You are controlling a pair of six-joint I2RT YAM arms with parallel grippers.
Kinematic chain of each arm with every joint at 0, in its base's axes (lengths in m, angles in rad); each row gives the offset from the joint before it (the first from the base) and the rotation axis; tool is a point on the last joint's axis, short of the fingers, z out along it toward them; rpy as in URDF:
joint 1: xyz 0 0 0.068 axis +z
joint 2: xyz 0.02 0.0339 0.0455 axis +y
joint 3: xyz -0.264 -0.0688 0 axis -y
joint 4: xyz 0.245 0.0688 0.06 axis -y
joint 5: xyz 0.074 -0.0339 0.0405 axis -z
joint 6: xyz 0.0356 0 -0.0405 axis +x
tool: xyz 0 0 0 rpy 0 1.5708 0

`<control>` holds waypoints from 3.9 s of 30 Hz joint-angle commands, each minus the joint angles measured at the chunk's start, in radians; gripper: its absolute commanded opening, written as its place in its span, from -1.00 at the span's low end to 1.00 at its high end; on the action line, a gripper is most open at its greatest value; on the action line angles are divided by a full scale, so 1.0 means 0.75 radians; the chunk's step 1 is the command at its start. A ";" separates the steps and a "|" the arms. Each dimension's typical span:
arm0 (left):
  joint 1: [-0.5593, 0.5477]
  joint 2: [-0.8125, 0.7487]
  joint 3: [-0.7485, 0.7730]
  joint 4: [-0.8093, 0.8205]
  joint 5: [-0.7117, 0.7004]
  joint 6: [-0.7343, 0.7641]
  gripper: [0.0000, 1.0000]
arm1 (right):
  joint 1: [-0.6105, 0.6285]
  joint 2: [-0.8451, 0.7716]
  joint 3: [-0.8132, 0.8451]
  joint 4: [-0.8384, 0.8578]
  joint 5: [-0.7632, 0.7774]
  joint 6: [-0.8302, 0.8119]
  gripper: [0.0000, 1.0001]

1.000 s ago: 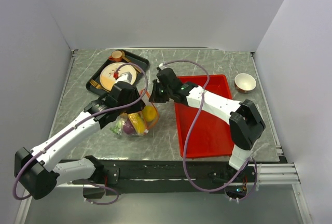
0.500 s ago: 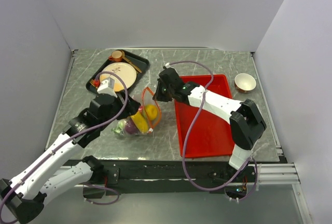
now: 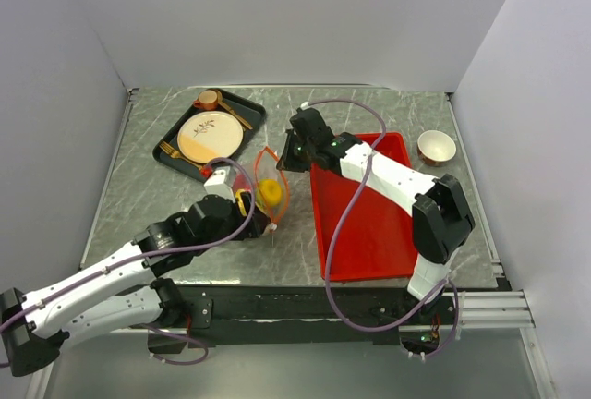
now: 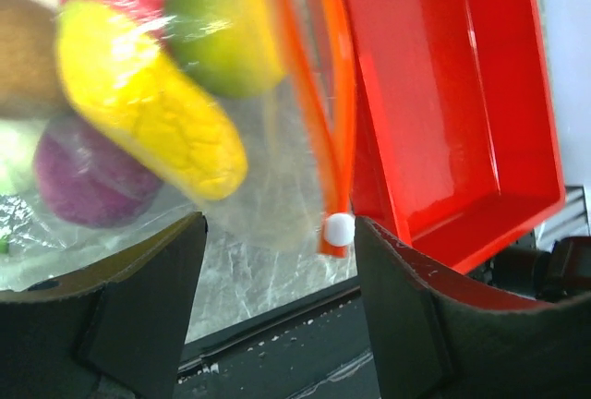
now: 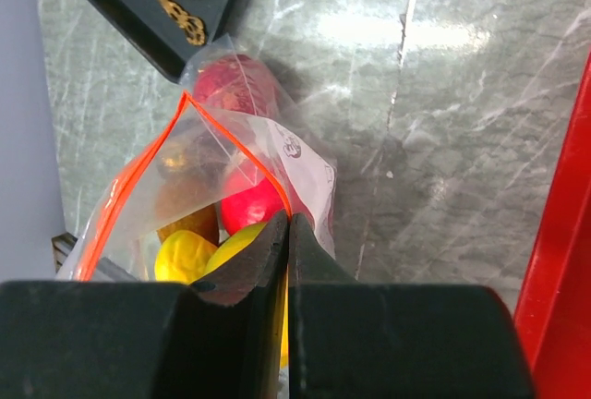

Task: Place the food in the zip-top bag and seal the zipper
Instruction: Adjust the zipper food storage bag at the center of the board, then zip the zipper food storage bag at the center of the board.

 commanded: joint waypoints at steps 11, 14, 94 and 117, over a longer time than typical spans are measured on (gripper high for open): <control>-0.117 -0.054 -0.107 0.137 -0.166 -0.018 0.39 | -0.060 0.012 0.069 -0.027 -0.081 -0.016 -0.85; -0.158 -0.015 -0.109 0.145 -0.213 -0.072 0.40 | -0.062 -0.001 0.057 -0.025 -0.084 -0.016 -0.85; -0.252 -0.111 -0.577 0.619 -0.348 -1.400 -0.35 | 0.017 -0.295 -0.383 0.229 -0.034 0.121 -0.87; -0.254 -0.254 -0.632 0.460 -0.342 -1.421 -0.99 | 0.015 -0.248 -0.313 0.169 0.019 0.073 -0.81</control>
